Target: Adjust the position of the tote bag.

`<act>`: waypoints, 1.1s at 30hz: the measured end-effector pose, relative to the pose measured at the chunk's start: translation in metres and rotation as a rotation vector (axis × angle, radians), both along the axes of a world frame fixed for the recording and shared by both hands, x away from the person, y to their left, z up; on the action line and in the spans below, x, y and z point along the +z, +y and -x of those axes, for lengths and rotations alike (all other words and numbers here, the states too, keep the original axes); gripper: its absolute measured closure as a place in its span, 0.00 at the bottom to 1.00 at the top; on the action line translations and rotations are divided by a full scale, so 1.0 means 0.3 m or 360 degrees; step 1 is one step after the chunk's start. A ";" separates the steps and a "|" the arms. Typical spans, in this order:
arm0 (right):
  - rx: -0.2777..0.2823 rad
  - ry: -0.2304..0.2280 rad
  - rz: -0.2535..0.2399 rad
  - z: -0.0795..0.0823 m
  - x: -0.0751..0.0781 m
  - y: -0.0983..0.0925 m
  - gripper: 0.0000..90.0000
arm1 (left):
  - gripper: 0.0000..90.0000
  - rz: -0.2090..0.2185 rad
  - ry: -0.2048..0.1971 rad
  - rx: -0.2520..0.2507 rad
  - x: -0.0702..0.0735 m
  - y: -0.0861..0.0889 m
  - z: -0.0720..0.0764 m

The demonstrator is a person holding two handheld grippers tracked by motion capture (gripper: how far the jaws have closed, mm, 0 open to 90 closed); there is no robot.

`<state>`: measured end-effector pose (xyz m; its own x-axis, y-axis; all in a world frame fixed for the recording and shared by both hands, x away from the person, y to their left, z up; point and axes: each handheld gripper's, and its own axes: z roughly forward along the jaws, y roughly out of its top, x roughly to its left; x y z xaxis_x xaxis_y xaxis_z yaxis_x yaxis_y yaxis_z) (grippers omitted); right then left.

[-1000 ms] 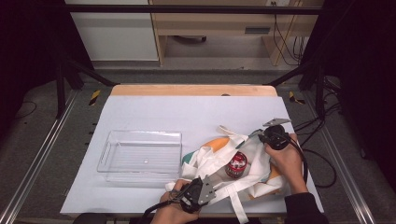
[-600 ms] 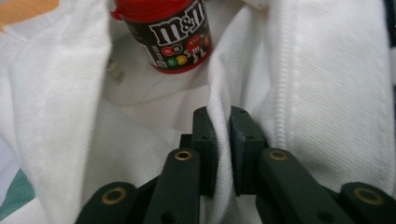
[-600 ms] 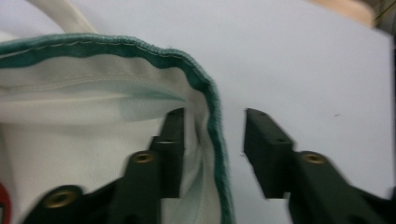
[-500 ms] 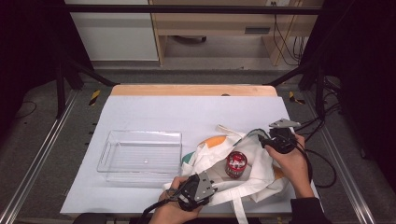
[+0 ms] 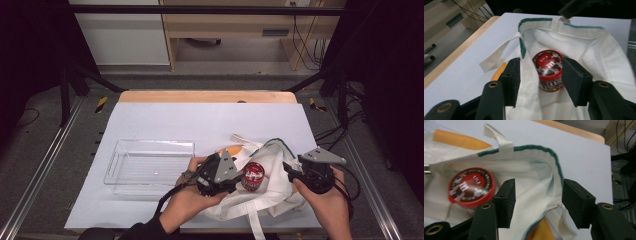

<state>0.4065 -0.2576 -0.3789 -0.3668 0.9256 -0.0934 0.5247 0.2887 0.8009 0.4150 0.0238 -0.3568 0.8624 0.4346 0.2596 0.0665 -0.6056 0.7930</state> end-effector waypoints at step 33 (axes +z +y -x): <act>0.0059 0.0174 0.0118 0.133 -0.102 -0.022 0.98 | 0.90 -0.0249 0.0146 0.0136 -0.013 -0.021 -0.219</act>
